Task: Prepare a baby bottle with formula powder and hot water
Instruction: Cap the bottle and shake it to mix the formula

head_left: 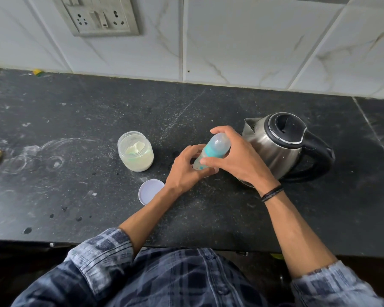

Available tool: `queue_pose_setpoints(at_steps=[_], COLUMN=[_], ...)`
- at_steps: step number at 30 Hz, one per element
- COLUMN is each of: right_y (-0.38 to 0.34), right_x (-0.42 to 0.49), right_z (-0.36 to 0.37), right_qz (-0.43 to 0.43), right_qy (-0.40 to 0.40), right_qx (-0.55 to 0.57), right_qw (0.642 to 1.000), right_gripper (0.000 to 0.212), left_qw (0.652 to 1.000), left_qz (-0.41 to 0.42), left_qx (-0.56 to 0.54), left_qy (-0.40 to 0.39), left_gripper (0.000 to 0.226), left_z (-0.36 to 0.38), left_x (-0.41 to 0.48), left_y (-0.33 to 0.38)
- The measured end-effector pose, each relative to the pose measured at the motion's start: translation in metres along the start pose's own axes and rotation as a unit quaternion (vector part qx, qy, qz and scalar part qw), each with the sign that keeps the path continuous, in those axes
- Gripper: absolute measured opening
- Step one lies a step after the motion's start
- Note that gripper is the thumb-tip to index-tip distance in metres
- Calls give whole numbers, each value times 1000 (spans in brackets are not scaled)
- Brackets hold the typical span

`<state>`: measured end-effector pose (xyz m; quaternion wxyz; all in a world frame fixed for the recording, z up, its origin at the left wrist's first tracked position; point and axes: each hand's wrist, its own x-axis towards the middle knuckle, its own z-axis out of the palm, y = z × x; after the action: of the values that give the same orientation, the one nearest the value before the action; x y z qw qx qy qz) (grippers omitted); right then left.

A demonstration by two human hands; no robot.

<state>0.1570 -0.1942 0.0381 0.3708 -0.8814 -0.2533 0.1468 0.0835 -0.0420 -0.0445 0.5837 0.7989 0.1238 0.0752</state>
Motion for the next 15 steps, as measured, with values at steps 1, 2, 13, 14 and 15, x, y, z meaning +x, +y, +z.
queue_pose_setpoints(at_steps=[1, 2, 13, 14, 15], right_y=[-2, -3, -18, -18, -17], right_x=[0, 0, 2, 2, 2], right_z=[-3, -6, -7, -10, -14], right_qz=[1, 1, 16, 9, 1], right_qy=[-11, -15, 56, 40, 21], right_qx=[16, 21, -133, -123, -99], right_qw=[1000, 1000, 989, 992, 995], right_gripper=[73, 73, 69, 75, 81], left_qw=[1000, 1000, 999, 999, 999], left_qz=[1, 3, 27, 28, 28], left_qx=[0, -1, 24, 23, 23], left_qy=[2, 4, 18, 18, 19], left_gripper=[59, 59, 62, 62, 62], left_z=[-1, -3, -5, -6, -6], left_x=[1, 2, 4, 4, 4], left_y=[2, 4, 9, 9, 9])
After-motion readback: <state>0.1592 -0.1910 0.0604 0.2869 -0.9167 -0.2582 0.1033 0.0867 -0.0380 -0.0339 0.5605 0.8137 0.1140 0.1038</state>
